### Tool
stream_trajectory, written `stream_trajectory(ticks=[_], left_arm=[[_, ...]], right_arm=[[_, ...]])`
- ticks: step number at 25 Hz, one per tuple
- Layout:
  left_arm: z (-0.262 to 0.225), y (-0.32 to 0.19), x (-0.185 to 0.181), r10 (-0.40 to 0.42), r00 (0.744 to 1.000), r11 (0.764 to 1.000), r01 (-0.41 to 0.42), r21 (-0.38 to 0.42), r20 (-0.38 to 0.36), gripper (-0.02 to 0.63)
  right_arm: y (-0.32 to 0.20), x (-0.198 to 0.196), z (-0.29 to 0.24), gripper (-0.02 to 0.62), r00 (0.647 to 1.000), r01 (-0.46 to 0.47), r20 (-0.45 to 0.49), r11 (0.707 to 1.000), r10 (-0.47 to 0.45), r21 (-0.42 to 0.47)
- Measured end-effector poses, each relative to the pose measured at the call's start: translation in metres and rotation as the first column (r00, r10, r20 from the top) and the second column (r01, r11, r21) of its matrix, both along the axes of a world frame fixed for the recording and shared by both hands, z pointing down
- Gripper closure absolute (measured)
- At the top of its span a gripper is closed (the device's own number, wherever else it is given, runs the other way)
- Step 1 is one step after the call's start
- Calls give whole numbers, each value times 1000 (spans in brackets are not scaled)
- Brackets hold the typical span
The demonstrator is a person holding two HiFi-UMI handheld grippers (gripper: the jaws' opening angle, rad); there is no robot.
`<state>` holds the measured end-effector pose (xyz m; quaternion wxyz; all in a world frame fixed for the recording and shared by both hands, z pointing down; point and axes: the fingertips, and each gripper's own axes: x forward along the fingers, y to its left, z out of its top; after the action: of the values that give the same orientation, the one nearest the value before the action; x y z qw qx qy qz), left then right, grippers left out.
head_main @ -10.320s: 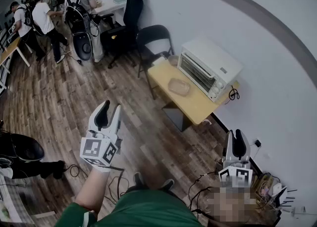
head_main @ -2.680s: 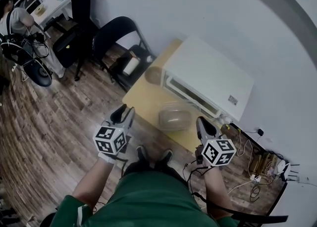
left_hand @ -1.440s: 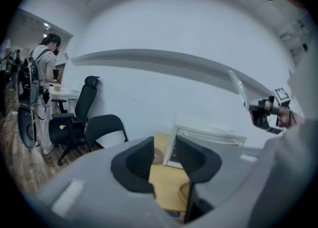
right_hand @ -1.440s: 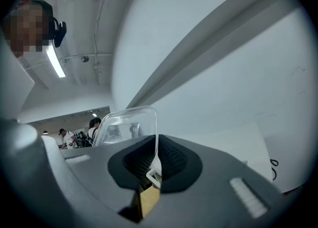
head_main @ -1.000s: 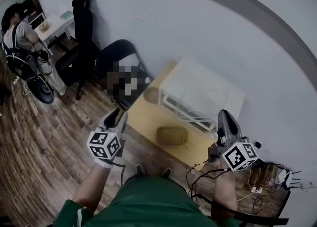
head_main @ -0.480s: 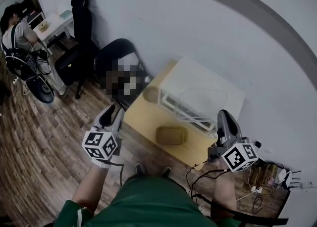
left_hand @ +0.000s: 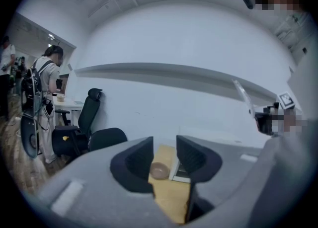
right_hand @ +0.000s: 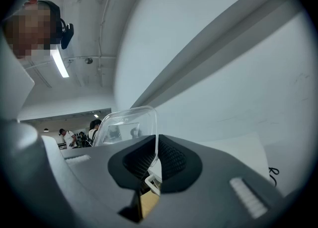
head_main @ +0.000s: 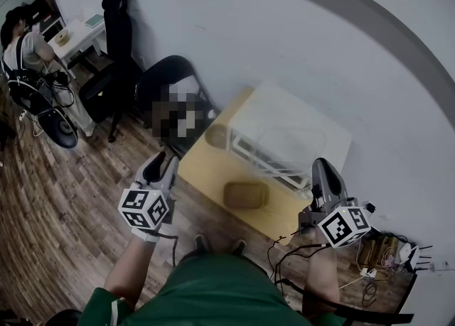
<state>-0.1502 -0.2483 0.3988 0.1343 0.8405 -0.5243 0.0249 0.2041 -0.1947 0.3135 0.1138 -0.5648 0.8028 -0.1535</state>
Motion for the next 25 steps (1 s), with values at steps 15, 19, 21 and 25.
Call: stream_trajectory(ticks=[15,19,21,25], left_arm=[[6,-2,-2,-3,1000,1000,3,-17,-5,463],[7,-1,0,-2,1000,1000,2,-18,-5,463],[8,-1,1,-1,1000,1000,0,-17,-5,463],[7,-2,2,1,1000,1000,-1,-20,-3,463]], right_arm=[[-3,-7,-2,578,1000,21,-8,1000,-21,12],[-2,-6,-1,578,1000,22,-8,1000,-22,15],[-2,-6,-1,578,1000,22,-9,1000,-22,16],[-3,-5,-1,578,1000,22,-8,1000,-22,13]])
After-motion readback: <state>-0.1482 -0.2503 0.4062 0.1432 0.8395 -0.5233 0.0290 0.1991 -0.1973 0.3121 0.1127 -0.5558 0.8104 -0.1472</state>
